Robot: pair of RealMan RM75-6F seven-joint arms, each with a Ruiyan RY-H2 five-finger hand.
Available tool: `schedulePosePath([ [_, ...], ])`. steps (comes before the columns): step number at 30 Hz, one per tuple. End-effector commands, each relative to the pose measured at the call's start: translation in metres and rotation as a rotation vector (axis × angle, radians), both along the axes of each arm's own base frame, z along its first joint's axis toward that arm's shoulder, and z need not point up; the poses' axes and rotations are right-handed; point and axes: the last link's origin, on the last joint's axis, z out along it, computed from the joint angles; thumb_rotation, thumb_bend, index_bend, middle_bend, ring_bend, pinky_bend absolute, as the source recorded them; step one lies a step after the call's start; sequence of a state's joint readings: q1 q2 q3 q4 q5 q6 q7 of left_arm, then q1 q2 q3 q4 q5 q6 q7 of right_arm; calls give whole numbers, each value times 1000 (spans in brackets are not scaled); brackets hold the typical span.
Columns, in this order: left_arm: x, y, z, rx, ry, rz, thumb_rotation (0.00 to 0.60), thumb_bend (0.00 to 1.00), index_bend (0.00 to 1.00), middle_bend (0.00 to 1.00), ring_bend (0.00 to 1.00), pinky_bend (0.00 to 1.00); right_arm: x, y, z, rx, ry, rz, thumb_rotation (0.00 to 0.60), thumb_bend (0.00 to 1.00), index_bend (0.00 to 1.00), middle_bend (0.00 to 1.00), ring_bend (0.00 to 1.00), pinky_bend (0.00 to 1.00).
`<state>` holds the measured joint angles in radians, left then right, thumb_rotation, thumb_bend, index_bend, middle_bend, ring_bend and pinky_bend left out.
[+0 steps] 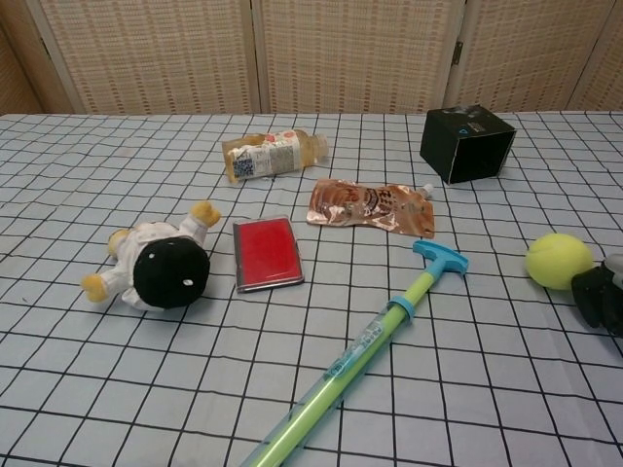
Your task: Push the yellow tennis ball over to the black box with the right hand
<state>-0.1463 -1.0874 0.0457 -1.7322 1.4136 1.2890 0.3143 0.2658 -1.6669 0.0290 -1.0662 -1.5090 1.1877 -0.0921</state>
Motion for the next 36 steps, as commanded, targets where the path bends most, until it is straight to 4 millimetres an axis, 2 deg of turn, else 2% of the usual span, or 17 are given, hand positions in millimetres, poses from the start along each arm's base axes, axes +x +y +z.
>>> schedulePosePath([
  [1, 0, 0, 0, 1, 0, 0, 600, 301, 116, 126, 60, 292, 1, -6, -3, -9, -10, -4, 600, 1000, 846, 835, 896, 990],
  [36, 1, -1, -2, -19, 11, -1, 600, 304, 119, 130, 64, 293, 1, -68, -13, -76, -14, -23, 600, 1000, 846, 835, 896, 990],
])
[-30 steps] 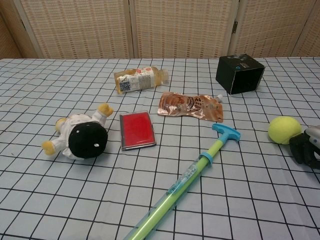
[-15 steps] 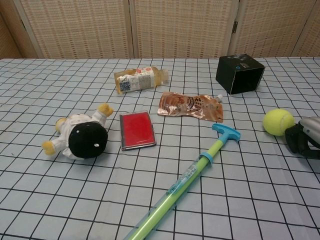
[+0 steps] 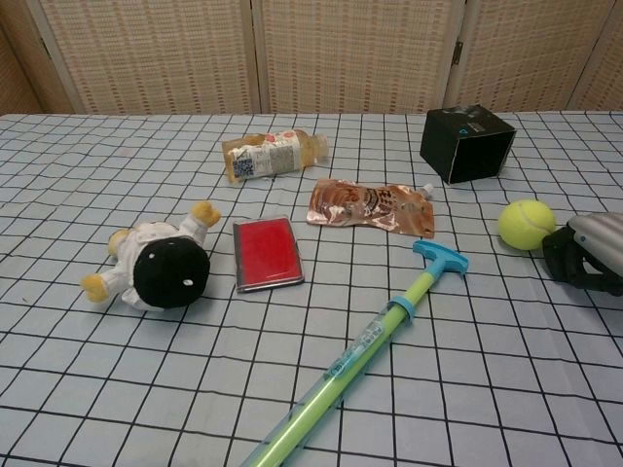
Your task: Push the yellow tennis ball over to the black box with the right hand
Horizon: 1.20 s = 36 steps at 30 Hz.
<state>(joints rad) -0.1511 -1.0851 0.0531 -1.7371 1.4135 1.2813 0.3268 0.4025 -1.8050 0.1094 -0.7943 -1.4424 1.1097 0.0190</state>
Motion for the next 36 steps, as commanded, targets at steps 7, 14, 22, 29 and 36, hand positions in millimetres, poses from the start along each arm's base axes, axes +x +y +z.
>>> schedulePosePath([
  [7, 0, 0, -1, -9, 3, 7, 600, 303, 120, 130, 64, 293, 4, -17, -6, -29, -22, -10, 600, 1000, 846, 835, 895, 990],
  [14, -1, 1, 0, -3, 1, 8, 600, 303, 120, 130, 64, 293, 6, -31, -7, -58, -32, -19, 600, 1000, 846, 835, 895, 991],
  [22, 0, 0, 1, 2, 0, 1, 600, 303, 120, 129, 64, 293, 7, -44, -3, -95, -37, -25, 600, 1000, 846, 835, 895, 991],
  [29, 0, 0, 1, 3, -3, -2, 600, 304, 120, 130, 64, 293, 9, -48, -7, -95, -40, -30, 600, 1000, 846, 835, 895, 991],
  [36, 0, 0, 3, 7, -7, 0, 600, 304, 121, 129, 64, 293, 25, -39, -20, -78, -97, 15, 600, 1000, 844, 835, 895, 990],
])
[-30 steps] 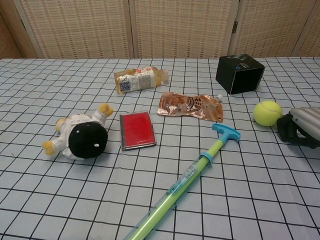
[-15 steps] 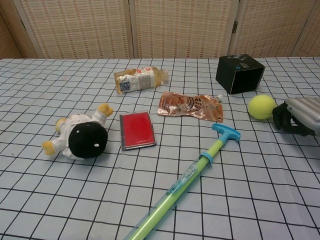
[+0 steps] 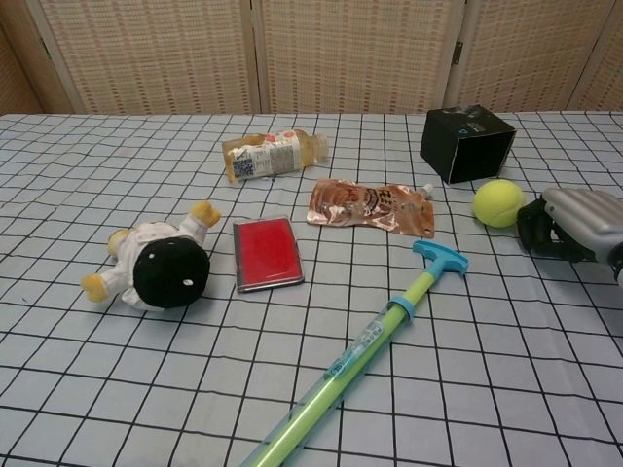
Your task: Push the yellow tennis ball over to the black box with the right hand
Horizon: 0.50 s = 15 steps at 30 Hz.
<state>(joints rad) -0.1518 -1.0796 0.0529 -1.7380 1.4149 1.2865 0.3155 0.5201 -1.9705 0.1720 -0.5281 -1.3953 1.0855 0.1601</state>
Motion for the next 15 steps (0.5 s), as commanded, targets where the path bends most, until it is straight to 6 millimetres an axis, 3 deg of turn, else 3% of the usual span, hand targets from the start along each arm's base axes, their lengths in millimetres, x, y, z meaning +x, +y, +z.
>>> schedulePosePath([
  [1, 0, 0, 0, 1, 0, 1, 600, 304, 120, 130, 64, 293, 9, 5, -4, 3, -15, 37, 600, 1000, 844, 835, 895, 990],
  [11, 1, -1, -1, -6, 3, -8, 600, 304, 121, 130, 64, 293, 26, -5, -7, -3, -32, 62, 600, 1000, 844, 835, 895, 991],
  [15, 1, -1, -1, -10, 10, -6, 600, 304, 121, 130, 64, 293, 35, -14, -18, 5, -28, 61, 600, 1000, 843, 835, 895, 990],
])
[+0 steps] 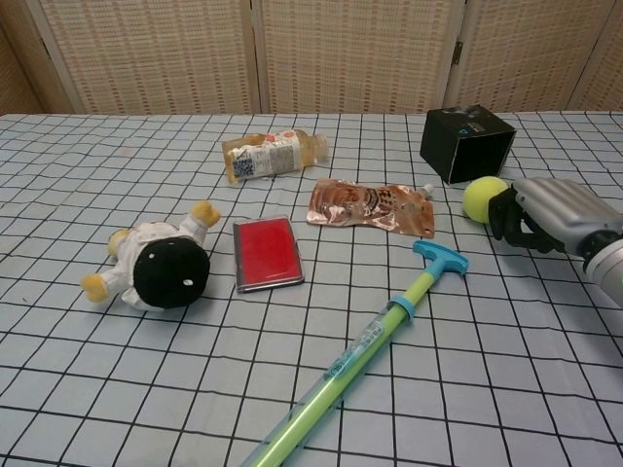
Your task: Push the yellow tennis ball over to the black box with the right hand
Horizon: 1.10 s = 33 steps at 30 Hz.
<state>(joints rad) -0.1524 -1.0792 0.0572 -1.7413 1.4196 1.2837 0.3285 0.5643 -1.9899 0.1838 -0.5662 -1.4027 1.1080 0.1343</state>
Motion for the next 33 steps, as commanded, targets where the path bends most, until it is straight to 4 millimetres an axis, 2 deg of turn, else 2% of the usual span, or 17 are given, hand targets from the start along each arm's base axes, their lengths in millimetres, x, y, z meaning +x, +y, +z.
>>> schedulePosePath([
  [1, 0, 0, 0, 0, 0, -2, 600, 304, 121, 130, 64, 293, 6, -7, -9, 5, 4, -8, 600, 1000, 843, 835, 895, 990],
  [13, 1, 0, 1, 4, -5, -5, 600, 304, 122, 130, 63, 292, 12, -22, -19, -24, 28, -35, 600, 1000, 819, 835, 875, 991],
  [19, 1, -1, 2, 3, -8, -8, 600, 304, 122, 129, 64, 292, 16, -30, -23, -19, 39, -52, 600, 1000, 767, 824, 787, 990],
  [28, 1, -1, 2, -2, -13, -7, 600, 304, 121, 130, 63, 292, 20, -32, -25, -27, 50, -44, 600, 1000, 573, 630, 631, 972],
  [33, 1, -1, 2, -2, -16, -11, 600, 304, 121, 130, 64, 292, 21, -32, -24, -41, 29, -48, 600, 1000, 471, 521, 513, 860],
])
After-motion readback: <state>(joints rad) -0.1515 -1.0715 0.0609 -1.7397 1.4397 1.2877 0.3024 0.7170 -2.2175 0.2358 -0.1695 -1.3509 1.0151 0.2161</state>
